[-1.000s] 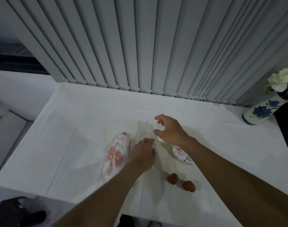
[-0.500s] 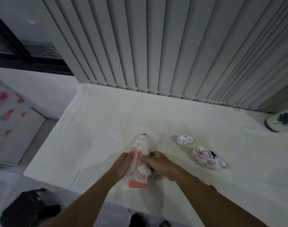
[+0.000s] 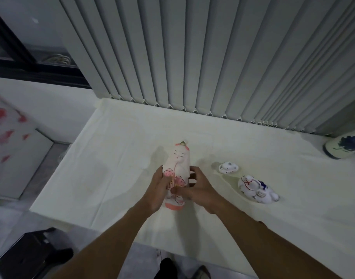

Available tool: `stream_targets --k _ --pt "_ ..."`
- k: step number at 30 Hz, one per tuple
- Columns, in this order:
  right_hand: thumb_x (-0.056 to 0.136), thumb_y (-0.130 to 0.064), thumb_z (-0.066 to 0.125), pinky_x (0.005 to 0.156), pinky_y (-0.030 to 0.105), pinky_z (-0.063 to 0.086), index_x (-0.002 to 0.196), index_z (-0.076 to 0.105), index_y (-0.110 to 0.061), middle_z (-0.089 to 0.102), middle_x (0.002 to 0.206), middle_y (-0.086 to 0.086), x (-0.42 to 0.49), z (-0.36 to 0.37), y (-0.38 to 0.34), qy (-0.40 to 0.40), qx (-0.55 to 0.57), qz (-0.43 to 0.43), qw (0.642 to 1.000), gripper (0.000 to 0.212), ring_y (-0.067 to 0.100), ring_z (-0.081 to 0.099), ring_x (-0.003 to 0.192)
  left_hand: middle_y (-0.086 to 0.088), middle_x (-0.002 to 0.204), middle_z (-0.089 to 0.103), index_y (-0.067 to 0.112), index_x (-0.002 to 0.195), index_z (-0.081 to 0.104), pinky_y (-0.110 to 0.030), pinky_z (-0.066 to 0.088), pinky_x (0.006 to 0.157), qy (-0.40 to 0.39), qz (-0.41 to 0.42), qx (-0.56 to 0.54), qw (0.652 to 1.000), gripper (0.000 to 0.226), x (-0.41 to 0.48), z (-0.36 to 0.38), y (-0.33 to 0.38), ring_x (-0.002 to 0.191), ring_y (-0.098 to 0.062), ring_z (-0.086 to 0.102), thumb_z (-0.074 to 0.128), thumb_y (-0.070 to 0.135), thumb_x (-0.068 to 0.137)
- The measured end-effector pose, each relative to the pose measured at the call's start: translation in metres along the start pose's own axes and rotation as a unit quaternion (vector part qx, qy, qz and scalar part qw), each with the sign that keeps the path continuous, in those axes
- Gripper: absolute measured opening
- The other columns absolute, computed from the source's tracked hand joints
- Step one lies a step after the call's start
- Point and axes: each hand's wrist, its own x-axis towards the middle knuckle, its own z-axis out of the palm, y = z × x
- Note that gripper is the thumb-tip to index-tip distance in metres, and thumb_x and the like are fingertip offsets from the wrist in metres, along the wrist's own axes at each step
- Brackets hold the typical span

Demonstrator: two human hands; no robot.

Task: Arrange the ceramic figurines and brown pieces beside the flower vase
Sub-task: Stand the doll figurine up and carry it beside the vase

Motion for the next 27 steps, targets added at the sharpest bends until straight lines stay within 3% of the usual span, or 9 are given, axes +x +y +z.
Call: stream_targets --k 5,9,15,19,23,27 --pt "0.062 0.001 0.092 0.084 0.032 0.060 0.130 0.043 -0.023 0.055 0.130 -0.004 -0.007 -0.006 0.010 0.006 -0.032 -0.088 0.996 0.088 0.016 0.061 0.114 0.001 0.139 0.046 0.030 0.140 0.038 -0.040 0.049 0.104 -0.024 0.068 0.086 0.994 0.046 -0.011 -0.003 -0.003 0.130 -0.015 0.049 0.044 0.032 0.095" --pt "0.069 0.018 0.080 0.070 0.024 0.058 0.128 0.040 -0.007 0.053 0.132 0.010 -0.012 -0.009 0.015 -0.011 -0.054 -0.111 0.992 0.075 0.013 0.061 0.100 0.006 0.136 0.043 0.030 0.139 0.031 -0.032 0.047 0.103 -0.043 0.081 0.126 0.988 0.050 -0.020 -0.001 -0.007 0.127 -0.008 0.046 0.045 0.023 0.091" --pt "0.070 0.016 0.080 0.067 0.015 0.053 0.128 0.032 -0.005 0.051 0.130 0.015 -0.014 -0.011 0.015 -0.029 -0.087 -0.108 0.990 0.078 0.011 0.058 0.094 0.011 0.134 0.049 0.053 0.128 0.030 -0.024 0.050 0.099 -0.069 0.072 0.138 0.985 0.054 -0.026 0.002 -0.005 0.123 -0.004 0.050 0.049 0.015 0.095" --pt "0.072 0.008 0.082 0.070 0.016 0.054 0.134 0.034 -0.011 0.053 0.134 0.011 -0.014 -0.012 0.009 -0.053 -0.107 -0.097 0.988 0.080 0.023 0.060 0.110 0.016 0.135 0.050 0.048 0.131 0.031 -0.019 0.049 0.095 -0.081 0.054 0.114 0.989 0.062 -0.027 0.003 -0.005 0.121 0.005 0.052 0.052 0.003 0.094" --pt "0.076 -0.014 0.085 0.080 0.014 0.048 0.138 0.041 -0.020 0.060 0.124 -0.004 -0.017 -0.014 0.008 -0.053 -0.198 -0.087 0.975 0.077 0.011 0.060 0.108 0.013 0.136 0.051 0.037 0.139 0.028 -0.016 0.049 0.092 -0.085 0.034 0.100 0.991 0.062 -0.025 0.003 -0.008 0.120 0.004 0.054 0.053 0.002 0.095" --pt "0.079 0.006 0.078 0.072 0.009 0.051 0.142 0.037 -0.015 0.055 0.128 0.000 -0.020 -0.016 0.009 -0.078 -0.179 -0.094 0.976 0.077 0.004 0.060 0.103 0.011 0.137 0.052 0.033 0.144 0.028 -0.019 0.049 0.095 -0.085 0.016 0.103 0.991 0.064 -0.023 0.001 -0.009 0.125 -0.007 0.052 0.056 0.004 0.093"
